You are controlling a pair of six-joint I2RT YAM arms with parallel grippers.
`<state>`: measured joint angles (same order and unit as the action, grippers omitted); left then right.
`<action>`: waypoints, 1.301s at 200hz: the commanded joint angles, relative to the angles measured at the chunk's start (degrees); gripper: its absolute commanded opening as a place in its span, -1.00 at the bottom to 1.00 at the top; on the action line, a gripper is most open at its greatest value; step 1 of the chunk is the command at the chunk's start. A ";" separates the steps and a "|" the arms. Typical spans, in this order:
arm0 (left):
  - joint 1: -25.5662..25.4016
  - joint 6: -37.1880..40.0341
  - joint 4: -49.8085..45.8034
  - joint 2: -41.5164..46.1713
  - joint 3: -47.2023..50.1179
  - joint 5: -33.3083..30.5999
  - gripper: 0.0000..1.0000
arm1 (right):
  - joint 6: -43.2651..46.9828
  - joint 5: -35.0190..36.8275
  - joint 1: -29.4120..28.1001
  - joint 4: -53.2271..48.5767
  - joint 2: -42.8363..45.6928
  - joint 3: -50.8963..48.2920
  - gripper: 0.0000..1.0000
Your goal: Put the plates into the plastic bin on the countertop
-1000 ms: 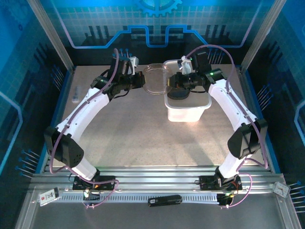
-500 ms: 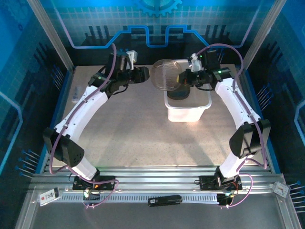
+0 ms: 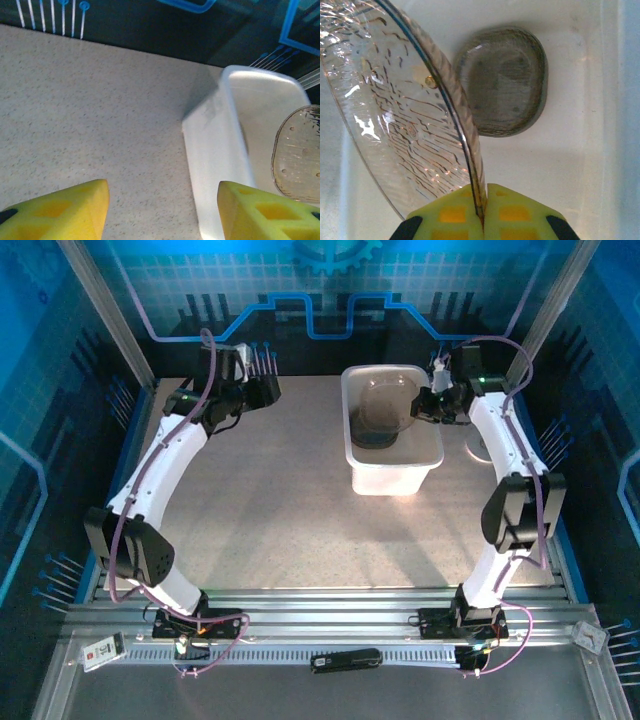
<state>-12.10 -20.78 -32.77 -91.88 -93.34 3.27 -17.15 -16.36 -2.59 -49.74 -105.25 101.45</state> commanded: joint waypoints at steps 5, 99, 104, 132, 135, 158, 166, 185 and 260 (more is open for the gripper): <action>1.09 1.00 -1.42 1.15 2.77 1.04 0.19 | 2.79 2.16 0.17 -3.20 -3.19 3.93 -0.97; 1.99 -1.58 1.40 3.39 10.83 1.74 0.20 | 3.96 5.87 -2.58 -4.69 -11.29 10.65 -0.96; 1.99 -1.55 1.40 3.29 10.70 1.90 0.20 | 3.92 6.14 -2.76 -4.80 -11.77 11.21 -0.96; 2.01 -1.20 0.85 2.36 9.54 2.35 0.20 | 3.66 7.06 -3.69 -6.36 -15.42 15.28 -0.95; 1.99 -1.17 0.76 2.33 9.38 2.42 0.20 | 3.69 7.34 -3.80 -6.56 -15.76 15.65 -0.95; 1.97 -0.93 0.54 2.06 9.27 2.40 0.20 | 3.79 8.44 -4.26 -8.02 -18.33 18.26 -0.94; 2.01 -0.94 0.58 1.95 9.30 2.40 0.20 | 3.70 8.78 -4.35 -8.45 -19.19 19.04 -0.93; 2.05 -0.94 0.43 1.55 9.46 2.53 0.19 | 3.66 9.38 -4.58 -9.47 -21.11 20.96 -0.92; 2.08 -0.23 -0.01 -0.49 8.61 2.89 0.20 | 3.35 10.29 -5.33 -12.66 -27.57 27.90 -0.83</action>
<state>-10.59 -21.06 -32.69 -91.48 -83.18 4.80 -13.87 -6.04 -6.98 -59.37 -129.51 126.58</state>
